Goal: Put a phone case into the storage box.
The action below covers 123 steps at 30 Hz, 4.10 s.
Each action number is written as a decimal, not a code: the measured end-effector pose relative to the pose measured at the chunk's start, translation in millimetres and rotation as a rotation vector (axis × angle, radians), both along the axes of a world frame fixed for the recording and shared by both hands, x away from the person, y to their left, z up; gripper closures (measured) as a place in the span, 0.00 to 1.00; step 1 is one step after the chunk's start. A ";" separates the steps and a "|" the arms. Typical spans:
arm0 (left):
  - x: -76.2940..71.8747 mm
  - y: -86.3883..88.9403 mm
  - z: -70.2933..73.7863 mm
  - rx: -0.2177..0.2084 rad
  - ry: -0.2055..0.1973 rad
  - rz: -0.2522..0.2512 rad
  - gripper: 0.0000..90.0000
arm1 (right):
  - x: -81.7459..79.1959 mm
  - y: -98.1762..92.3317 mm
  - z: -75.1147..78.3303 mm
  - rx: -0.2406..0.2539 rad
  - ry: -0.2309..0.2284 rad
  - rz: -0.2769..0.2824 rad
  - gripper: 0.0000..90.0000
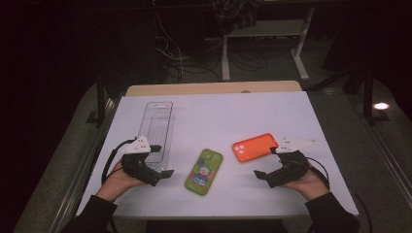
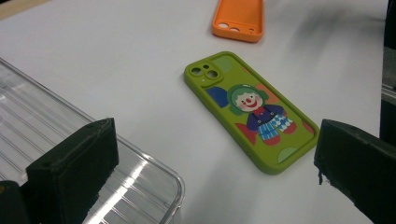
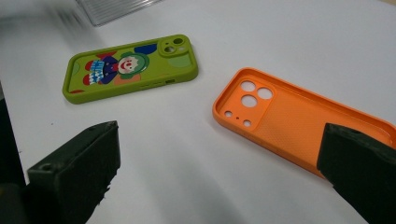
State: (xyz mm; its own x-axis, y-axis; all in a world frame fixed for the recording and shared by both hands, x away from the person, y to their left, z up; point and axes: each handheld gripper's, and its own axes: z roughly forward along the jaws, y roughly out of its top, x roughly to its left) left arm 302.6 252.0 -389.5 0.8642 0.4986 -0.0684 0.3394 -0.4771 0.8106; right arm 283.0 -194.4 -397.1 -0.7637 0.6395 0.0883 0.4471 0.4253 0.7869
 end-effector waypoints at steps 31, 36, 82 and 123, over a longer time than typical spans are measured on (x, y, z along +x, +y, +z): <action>4.0 -1.2 0.2 0.020 0.020 -0.009 0.00 | 30.2 7.7 2.2 -0.064 0.032 -0.034 0.00; 4.0 -0.6 0.9 0.017 0.023 0.000 0.00 | 36.0 9.3 4.5 -0.073 0.040 -0.043 0.00; 3.1 3.1 3.6 0.011 0.010 -0.002 0.00 | 140.4 -5.8 12.9 -0.143 0.120 -0.220 0.52; 2.7 3.6 1.9 0.016 0.012 -0.007 0.00 | 159.4 -9.8 -31.3 -0.339 0.269 -0.155 0.98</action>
State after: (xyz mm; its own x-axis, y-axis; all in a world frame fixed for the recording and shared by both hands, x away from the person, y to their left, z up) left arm 305.4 255.5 -387.6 0.8666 0.4939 -0.0711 0.3459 -0.4919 0.7990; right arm 442.4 -204.1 -428.4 -0.6356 0.7711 0.0369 0.6950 0.5507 0.4623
